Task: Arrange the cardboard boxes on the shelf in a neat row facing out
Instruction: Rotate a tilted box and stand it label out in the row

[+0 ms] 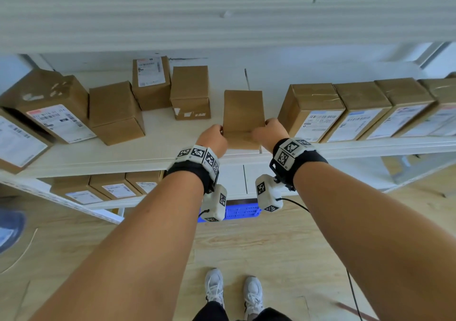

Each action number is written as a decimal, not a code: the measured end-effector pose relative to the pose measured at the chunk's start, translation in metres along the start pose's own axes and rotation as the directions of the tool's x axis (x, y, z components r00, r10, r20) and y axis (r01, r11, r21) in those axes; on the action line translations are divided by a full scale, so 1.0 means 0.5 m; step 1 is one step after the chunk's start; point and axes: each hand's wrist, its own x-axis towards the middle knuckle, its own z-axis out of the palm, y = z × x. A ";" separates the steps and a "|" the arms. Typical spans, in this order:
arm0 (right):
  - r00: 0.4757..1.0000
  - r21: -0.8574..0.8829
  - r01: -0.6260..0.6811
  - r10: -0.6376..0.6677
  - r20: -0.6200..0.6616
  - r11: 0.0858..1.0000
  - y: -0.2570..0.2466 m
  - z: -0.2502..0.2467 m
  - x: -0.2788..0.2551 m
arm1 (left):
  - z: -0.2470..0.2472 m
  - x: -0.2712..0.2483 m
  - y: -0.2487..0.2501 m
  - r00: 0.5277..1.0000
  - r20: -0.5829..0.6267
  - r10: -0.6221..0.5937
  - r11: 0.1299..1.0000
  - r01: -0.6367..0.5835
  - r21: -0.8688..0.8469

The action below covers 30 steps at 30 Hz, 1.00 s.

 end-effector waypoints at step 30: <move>0.945 0.088 0.288 -0.269 -0.184 0.954 -0.078 -0.058 -0.016 | -0.098 -0.039 0.034 0.984 -0.178 -0.023 0.877 -0.066 -0.476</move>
